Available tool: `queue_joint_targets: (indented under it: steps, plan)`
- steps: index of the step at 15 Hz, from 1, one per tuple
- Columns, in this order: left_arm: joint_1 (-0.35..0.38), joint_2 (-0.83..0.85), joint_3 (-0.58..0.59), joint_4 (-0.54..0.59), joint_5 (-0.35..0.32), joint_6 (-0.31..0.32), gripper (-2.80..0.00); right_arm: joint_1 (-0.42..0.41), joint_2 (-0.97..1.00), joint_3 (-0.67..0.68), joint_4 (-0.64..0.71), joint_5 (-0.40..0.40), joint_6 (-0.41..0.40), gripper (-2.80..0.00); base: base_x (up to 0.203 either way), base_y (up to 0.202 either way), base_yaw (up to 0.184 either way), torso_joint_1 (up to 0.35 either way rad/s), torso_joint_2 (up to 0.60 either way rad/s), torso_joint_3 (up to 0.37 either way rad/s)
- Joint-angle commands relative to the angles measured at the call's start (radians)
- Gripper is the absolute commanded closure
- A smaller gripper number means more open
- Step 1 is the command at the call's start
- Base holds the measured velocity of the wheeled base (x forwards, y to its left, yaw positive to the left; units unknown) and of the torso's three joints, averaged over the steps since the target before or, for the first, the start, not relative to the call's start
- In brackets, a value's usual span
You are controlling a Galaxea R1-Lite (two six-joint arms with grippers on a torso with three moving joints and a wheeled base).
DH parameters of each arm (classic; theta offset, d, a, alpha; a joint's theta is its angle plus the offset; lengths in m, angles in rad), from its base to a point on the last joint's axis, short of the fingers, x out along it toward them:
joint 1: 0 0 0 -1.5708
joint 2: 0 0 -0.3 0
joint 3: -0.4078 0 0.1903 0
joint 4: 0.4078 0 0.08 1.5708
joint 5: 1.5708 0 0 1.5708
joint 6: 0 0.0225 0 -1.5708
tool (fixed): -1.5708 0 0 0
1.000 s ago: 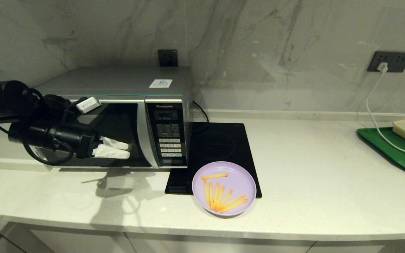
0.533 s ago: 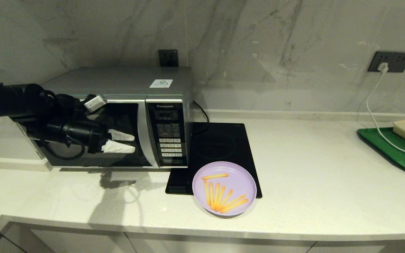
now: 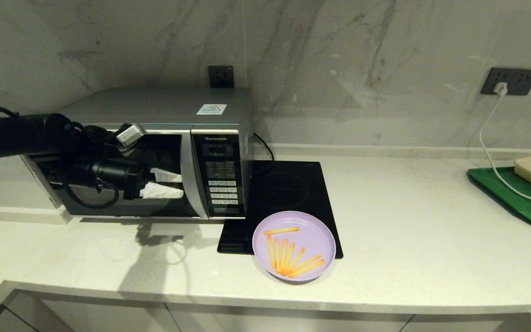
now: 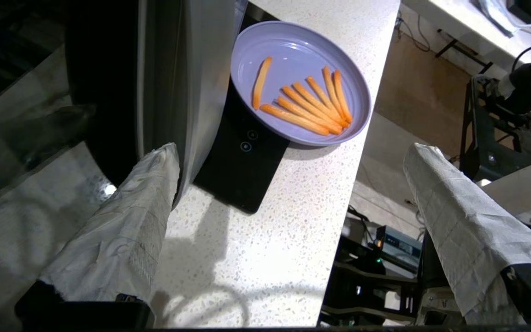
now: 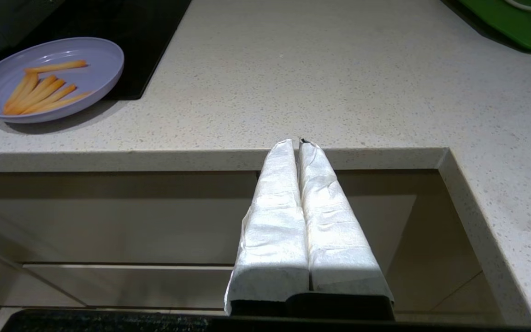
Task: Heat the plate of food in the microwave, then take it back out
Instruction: Open the microwave oven
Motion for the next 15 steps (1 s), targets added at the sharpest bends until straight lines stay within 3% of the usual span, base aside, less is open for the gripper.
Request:
queue_joint_targets:
  steps: [1, 9, 15]
  plan:
    - [-0.002, 0.002, 0.009, 0.007, -0.014, 0.002, -2.8, 0.0, -0.001, 0.0, 0.001, 0.0, 0.0, 0.0, 0.0, 0.0, 0.0, 0.0, 0.0, 0.0]
    - [-0.012, -0.025, 0.106, 0.016, -0.093, -0.002, -2.8, 0.0, -0.001, 0.0, 0.001, 0.0, 0.0, 0.0, 0.0, 0.0, 0.0, 0.0, 0.0, 0.0]
    - [-0.011, -0.032, 0.157, 0.014, -0.114, -0.001, -2.8, 0.0, -0.001, 0.0, 0.001, 0.0, 0.0, 0.0, 0.0, 0.0, 0.0, 0.0, 0.0, 0.0]
